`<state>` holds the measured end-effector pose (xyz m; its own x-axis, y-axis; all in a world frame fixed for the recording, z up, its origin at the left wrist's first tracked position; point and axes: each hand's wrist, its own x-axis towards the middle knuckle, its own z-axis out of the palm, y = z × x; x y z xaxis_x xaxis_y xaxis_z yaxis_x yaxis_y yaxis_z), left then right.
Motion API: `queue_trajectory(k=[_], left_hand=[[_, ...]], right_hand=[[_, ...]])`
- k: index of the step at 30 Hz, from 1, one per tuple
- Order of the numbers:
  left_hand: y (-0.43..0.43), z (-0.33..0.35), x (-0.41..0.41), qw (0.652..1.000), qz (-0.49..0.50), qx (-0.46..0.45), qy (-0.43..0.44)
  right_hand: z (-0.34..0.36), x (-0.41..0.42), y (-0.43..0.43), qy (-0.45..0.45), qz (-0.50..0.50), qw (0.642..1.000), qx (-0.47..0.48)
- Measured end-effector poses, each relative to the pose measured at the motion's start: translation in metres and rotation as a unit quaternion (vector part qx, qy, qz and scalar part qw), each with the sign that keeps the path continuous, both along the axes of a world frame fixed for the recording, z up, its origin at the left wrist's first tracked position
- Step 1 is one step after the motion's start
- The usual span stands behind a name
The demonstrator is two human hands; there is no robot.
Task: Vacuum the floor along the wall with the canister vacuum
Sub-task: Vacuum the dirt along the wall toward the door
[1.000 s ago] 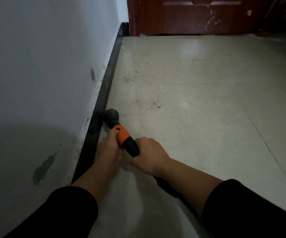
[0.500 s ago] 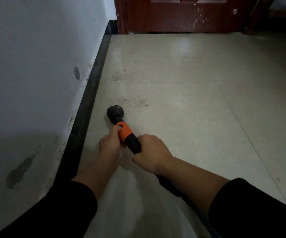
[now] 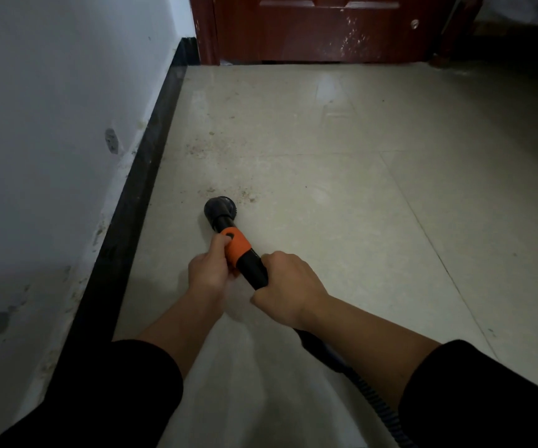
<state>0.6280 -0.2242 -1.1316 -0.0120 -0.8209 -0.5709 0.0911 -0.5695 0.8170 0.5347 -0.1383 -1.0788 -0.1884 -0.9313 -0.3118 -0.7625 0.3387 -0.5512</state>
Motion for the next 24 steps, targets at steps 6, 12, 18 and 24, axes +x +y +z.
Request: queue_trajectory(k=[6,12,18,24], left_hand=[[0.002,0.001,-0.019,1.000,0.003,0.012,0.026],[0.003,0.003,-0.035,0.998,0.002,0.011,0.058],[0.005,0.005,-0.052,0.998,-0.005,0.020,0.064],[0.017,0.012,-0.059,0.995,-0.025,0.023,0.097]], right_hand=[[-0.004,-0.015,0.003,-0.004,-0.023,1.000,-0.004],[-0.006,-0.027,0.004,-0.005,-0.038,0.999,-0.012],[-0.008,-0.039,0.007,-0.002,-0.054,0.998,-0.019],[-0.008,-0.052,0.017,-0.012,-0.078,0.997,-0.014]])
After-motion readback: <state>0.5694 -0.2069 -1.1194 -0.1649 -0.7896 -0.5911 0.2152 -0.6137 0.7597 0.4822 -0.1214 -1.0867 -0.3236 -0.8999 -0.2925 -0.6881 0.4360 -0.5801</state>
